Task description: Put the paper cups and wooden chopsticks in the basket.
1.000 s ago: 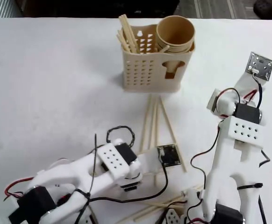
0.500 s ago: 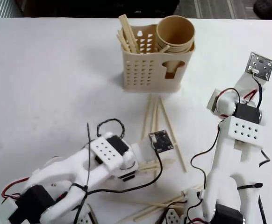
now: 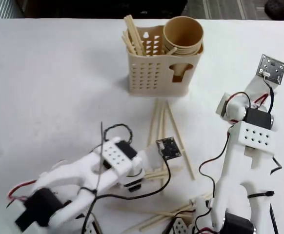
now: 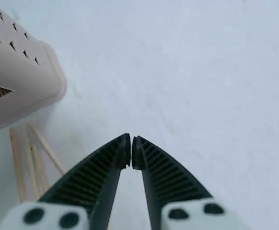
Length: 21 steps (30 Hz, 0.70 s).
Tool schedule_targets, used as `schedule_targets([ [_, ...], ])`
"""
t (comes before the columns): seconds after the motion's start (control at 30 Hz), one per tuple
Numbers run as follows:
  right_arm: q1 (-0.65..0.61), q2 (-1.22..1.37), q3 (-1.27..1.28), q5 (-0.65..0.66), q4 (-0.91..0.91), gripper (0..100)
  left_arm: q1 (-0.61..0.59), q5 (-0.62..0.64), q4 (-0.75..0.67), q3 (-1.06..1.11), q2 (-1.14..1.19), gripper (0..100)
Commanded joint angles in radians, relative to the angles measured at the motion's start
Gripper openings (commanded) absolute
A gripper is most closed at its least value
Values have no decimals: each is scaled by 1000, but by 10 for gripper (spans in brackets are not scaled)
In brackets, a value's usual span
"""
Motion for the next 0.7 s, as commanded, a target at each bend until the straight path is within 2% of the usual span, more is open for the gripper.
schedule_targets([
  [0.0,5,-35,-8,0,-18,19,2,11,66,-130,130,168],
  [0.1,5,-35,-8,0,-18,19,4,9,124,-215,225,124],
  [0.23,5,-35,-8,0,-18,19,7,3,130,-242,255,15],
  [0.5,5,-35,-8,0,-18,19,7,9,173,-250,232,22],
  [0.67,5,-35,-8,0,-18,19,-1,6,275,-242,48,22],
])
